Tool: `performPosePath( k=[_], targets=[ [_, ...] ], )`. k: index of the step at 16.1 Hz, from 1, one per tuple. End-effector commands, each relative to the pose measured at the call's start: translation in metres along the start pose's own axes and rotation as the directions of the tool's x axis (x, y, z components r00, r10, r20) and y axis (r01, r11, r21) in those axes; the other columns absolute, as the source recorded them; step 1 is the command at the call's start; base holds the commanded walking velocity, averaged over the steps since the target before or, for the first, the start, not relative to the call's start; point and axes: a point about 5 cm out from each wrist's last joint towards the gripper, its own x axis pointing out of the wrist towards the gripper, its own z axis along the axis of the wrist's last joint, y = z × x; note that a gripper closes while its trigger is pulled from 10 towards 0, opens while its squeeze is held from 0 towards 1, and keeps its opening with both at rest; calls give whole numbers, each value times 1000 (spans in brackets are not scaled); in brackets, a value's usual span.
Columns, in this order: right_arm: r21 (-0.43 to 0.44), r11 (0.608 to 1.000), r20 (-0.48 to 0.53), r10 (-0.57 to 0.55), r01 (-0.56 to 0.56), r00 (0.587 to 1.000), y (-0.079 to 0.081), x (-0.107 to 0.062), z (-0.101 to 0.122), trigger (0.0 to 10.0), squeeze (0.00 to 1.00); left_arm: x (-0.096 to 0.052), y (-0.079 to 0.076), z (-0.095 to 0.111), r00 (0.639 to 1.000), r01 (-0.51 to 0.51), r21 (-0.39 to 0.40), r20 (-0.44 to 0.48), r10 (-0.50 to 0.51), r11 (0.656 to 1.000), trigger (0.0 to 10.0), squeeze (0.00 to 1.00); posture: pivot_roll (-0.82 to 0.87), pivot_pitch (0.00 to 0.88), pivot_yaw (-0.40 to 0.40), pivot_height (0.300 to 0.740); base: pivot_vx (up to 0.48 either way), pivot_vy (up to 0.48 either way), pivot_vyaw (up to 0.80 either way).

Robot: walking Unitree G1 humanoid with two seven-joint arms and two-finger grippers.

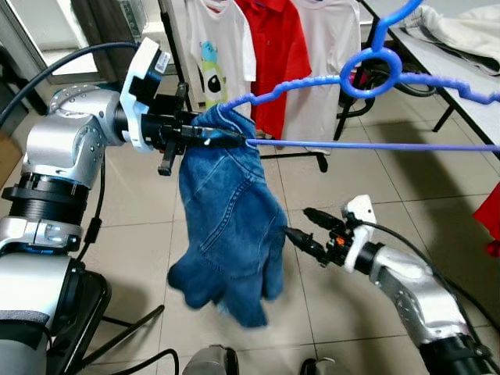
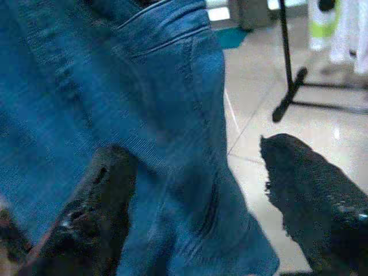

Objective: Hang hanger

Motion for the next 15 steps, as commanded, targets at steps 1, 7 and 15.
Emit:
performPosePath(
  k=[1, 7, 15],
  targets=[
    [59, 997, 4, -44, 43, 999, -4, 2, 2, 10000, 1000, 3, -4, 4, 999, 35, 26, 3, -35, 999, 0, 0, 56, 95, 76, 740, 0, 0, 0],
    [247, 880, -49, -408, 407, 912, -40, -17, -22, 10000, 1000, 22, -12, -3, 991, 136, -17, 14, -136, 991, 0, 0, 46, 95, 92, 740, 0, 0, 0],
    [364, 839, 139, -478, 404, 867, -44, -13, 5, 10000, 1000, 13, -21, -13, 994, 105, -66, -34, -107, 992, 0, 0, 61, 85, 86, 740, 0, 0, 0]
  ],
)
